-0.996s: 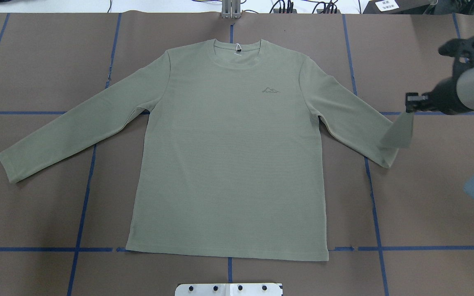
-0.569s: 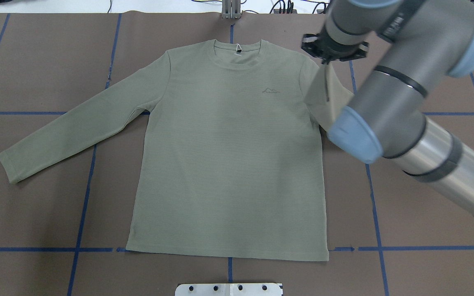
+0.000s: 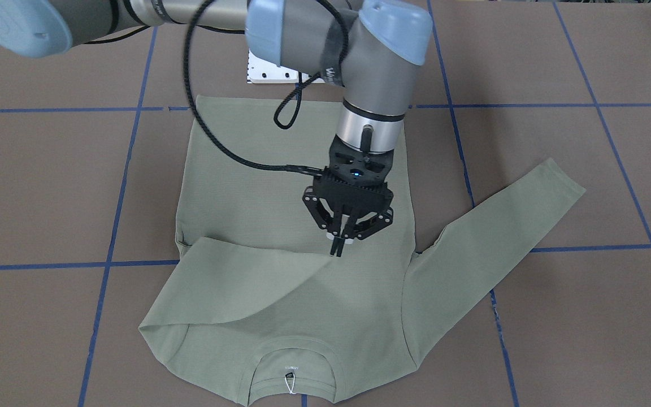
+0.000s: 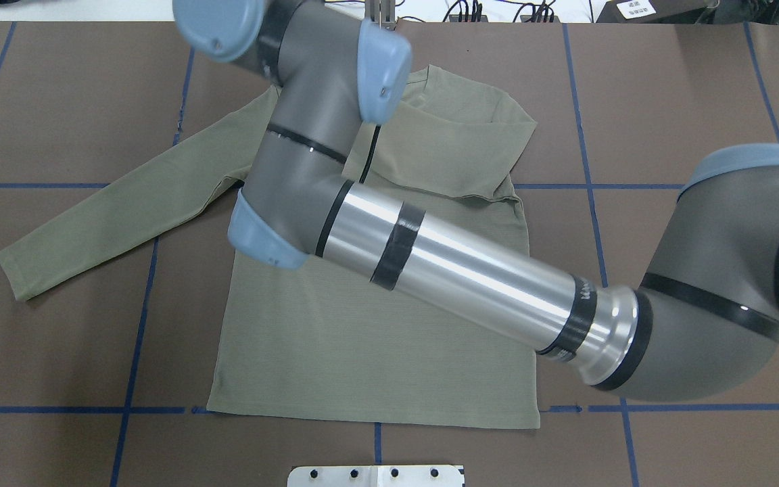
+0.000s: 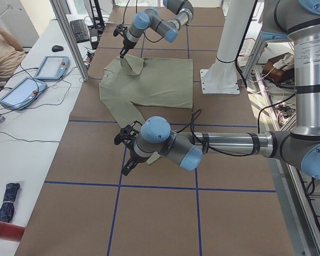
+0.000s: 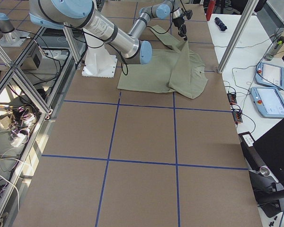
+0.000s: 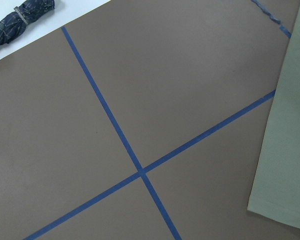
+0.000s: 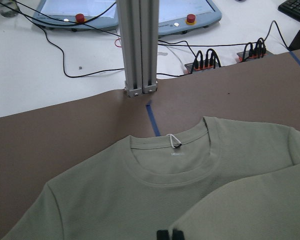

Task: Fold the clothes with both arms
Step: 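Grasp the cuff with the right gripper and fold the sleeve across the shirt body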

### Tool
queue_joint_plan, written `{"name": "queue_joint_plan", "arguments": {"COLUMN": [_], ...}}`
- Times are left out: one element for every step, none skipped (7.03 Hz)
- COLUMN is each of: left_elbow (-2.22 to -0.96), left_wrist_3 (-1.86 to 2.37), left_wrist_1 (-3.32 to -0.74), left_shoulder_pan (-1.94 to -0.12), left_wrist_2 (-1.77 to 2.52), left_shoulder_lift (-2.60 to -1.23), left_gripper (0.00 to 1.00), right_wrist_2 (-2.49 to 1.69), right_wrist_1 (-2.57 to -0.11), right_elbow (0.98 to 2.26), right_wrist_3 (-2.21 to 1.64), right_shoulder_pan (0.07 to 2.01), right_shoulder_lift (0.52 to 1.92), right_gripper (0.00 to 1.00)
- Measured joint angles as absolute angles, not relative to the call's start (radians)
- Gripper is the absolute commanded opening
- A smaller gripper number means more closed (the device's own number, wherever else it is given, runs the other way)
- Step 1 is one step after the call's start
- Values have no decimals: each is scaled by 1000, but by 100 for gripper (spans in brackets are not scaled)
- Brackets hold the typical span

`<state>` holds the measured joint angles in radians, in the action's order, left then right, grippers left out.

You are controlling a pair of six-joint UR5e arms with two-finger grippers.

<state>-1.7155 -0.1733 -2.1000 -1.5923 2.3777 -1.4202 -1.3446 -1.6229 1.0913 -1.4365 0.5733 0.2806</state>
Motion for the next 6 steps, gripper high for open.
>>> {"name": "queue_joint_plan", "arguments": {"left_elbow": [-1713, -1711, -1711, -1709, -1707, -1707], "left_wrist_3": [-173, -173, -173, -173, -173, -173], "left_wrist_1": [-2100, -2100, -2100, -2099, -2100, -2100], "left_shoulder_pan": [-1592, -1592, -1592, -1592, -1592, -1592], "left_wrist_2": [2378, 2378, 2378, 2378, 2378, 2378], "left_shoulder_lift": [-1420, -1421, -1421, -1422, -1422, -1422], "left_gripper": [100, 100, 100, 100, 100, 100], "right_wrist_2": [-1284, -1259, -1250, -1247, -1245, -1244], "right_wrist_1": [-1572, -1552, -1544, -1540, -1534, -1511], "right_elbow": [1055, 1045, 1043, 1037, 1028, 1014], "right_wrist_3": [-1445, -1445, -1441, -1437, -1434, -1434], "right_shoulder_pan": [526, 499, 487, 483, 485, 488], "right_shoulder_lift": [281, 274, 262, 254, 251, 249], "right_gripper": [0, 0, 0, 0, 0, 14]}}
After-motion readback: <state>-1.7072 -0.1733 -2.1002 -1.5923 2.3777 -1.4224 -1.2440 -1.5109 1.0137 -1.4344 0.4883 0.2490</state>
